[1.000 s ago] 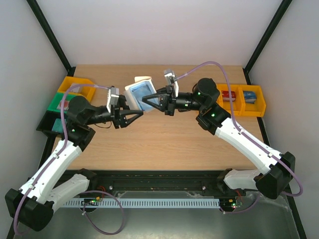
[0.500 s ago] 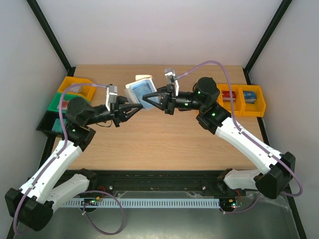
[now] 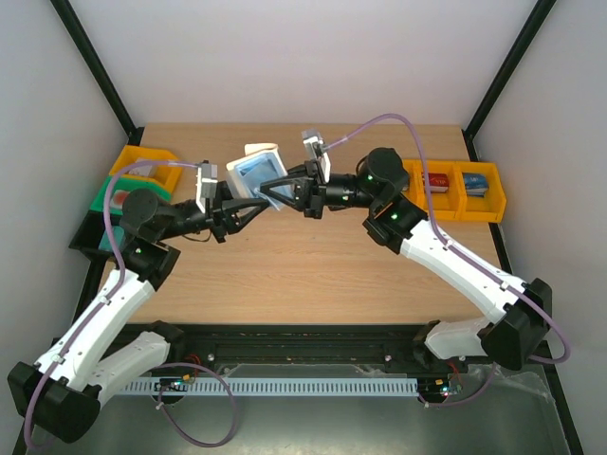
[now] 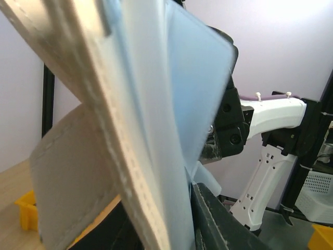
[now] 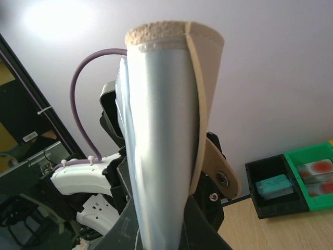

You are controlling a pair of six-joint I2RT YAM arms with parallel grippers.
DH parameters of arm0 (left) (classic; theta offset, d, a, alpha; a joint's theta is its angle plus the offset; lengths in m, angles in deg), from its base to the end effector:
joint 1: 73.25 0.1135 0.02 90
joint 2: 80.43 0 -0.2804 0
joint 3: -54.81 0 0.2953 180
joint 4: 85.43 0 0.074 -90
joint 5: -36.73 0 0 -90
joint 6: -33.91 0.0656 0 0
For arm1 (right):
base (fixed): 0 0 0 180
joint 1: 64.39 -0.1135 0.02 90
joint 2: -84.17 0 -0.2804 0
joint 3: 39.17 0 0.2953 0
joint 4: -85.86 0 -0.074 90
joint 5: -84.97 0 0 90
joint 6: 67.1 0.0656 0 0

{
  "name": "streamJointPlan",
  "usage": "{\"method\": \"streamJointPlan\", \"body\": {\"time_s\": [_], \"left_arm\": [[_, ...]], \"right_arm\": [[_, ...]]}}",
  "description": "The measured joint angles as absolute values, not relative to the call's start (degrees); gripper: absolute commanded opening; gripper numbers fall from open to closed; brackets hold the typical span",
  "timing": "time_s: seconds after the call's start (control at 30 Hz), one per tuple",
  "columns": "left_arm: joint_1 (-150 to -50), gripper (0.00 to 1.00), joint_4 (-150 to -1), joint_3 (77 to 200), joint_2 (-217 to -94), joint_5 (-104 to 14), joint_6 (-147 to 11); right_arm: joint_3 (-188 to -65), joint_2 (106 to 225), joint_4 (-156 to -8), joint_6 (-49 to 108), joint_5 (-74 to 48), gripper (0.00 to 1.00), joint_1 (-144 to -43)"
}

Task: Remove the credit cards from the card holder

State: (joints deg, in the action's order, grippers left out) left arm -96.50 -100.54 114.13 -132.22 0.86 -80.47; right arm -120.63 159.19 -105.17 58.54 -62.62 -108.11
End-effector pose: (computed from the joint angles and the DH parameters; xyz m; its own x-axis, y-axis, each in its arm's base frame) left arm 0.2024 -0.1448 0.4158 -0.0570 -0.2388 -0.9694 0.9826 0.1587 -0.0969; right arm 0.2111 0.2785 0.4503 -0.3786 0.0700 -0.9229 -0.9005 -0.2584 0.3498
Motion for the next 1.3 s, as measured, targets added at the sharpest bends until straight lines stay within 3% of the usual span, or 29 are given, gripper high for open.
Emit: {"method": "streamJointPlan", "body": {"time_s": [0.1,0.2,0.27,0.3,0.33,0.4,0.43,0.5,0.7,0.83,0.9,0.97,1.03,1.3], "left_arm": [[-96.5,0.03,-101.0,113.9,-132.2,0.9,-81.2],[-96.5,0.02,-101.5,113.8,-132.1,1.3,-82.1],[-96.5,0.02,-101.4,113.8,-131.9,1.4,-82.1],[-96.5,0.02,-101.2,113.8,-131.8,1.4,-82.0],[-96.5,0.02,-100.7,113.8,-131.7,1.1,-81.8],[-96.5,0.02,-98.7,113.8,-131.5,0.1,-80.9],[-96.4,0.02,-97.4,113.8,-131.7,-0.8,-80.4],[-96.4,0.02,-93.7,113.9,-131.7,-3.5,-78.9],[-96.3,0.02,-81.0,114.6,-131.6,-16.0,-73.3],[-96.6,0.02,-73.9,115.5,-132.7,-26.2,-70.5],[-96.4,0.02,-72.3,116.2,-133.2,-28.3,-70.8],[-95.4,0.02,-72.1,116.4,-133.3,-28.0,-72.5],[-94.6,0.02,-72.9,116.4,-133.2,-25.7,-74.8],[-94.2,0.02,-76.7,116.0,-133.2,-17.6,-79.4]], "right_arm": [[-120.6,159.8,-105.8,58.5,-61.9,0.02,-108.6],[-120.6,159.8,-106.3,57.8,-62.0,0.03,-108.6],[-120.6,159.8,-106.5,57.3,-62.1,0.19,-108.7],[-120.6,159.8,-106.4,56.8,-62.1,0.31,-108.7],[-120.6,159.8,-105.9,56.6,-61.9,0.50,-108.8],[-121.0,159.5,-103.5,54.9,-61.3,0.69,-109.1],[-121.6,159.2,-101.0,53.5,-60.5,0.77,-109.2],[-122.9,158.3,-95.4,50.2,-57.3,0.83,-109.0],[-129.6,152.3,-76.8,40.3,-35.7,0.77,-106.9],[-141.4,155.3,-68.4,37.2,-26.4,0.89,-109.5],[-143.5,157.3,-67.0,35.5,-24.9,0.84,-112.6],[-143.1,159.0,-65.0,33.6,-23.8,0.62,-114.8],[-141.0,160.1,-63.4,30.5,-23.2,0.49,-115.5],[-137.4,160.2,-59.8,14.1,-25.7,0.54,-115.5]]}}
